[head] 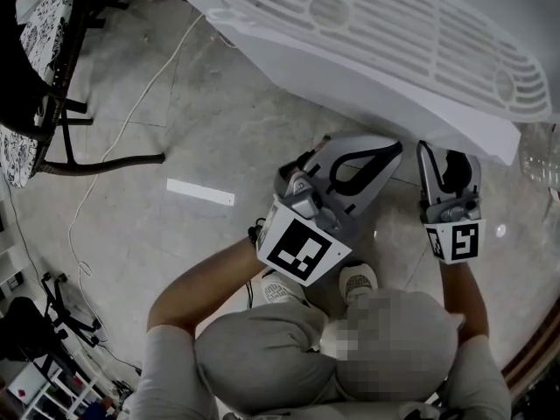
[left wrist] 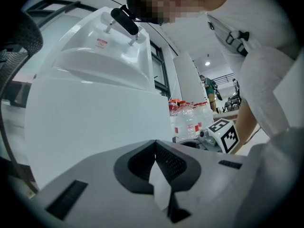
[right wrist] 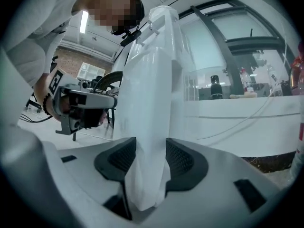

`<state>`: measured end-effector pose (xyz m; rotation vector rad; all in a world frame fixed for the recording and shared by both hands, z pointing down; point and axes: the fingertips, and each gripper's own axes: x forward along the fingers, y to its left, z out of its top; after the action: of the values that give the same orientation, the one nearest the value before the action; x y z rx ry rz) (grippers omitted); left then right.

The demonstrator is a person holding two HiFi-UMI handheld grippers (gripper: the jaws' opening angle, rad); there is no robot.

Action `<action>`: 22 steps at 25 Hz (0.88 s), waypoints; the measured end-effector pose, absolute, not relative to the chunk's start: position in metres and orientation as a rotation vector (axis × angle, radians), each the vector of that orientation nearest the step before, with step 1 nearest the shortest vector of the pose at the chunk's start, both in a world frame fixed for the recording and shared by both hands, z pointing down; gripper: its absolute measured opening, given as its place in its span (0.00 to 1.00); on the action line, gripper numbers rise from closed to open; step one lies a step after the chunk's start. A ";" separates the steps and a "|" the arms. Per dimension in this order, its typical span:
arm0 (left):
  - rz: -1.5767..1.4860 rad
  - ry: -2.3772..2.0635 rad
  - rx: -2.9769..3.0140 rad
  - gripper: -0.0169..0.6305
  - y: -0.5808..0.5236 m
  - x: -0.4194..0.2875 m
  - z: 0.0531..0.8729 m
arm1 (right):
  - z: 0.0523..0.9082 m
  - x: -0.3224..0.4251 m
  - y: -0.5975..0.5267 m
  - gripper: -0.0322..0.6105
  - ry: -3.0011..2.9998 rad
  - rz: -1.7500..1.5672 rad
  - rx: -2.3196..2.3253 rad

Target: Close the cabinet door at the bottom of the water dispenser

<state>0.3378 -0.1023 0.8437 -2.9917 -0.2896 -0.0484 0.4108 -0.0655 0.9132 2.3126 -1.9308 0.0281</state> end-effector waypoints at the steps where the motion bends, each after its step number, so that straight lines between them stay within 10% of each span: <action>1: -0.050 -0.287 -2.994 0.04 -0.103 0.337 0.844 | 0.913 0.414 -0.067 0.36 -1.914 0.023 2.327; 22: -0.019 -0.224 -3.019 0.04 -0.107 0.329 0.843 | 0.912 0.446 -0.081 0.30 -1.855 0.030 2.456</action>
<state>0.3292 -0.1069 0.8430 -3.0188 -0.2242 -0.0187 0.4464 -0.0811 0.9124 2.4558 -1.8549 0.0301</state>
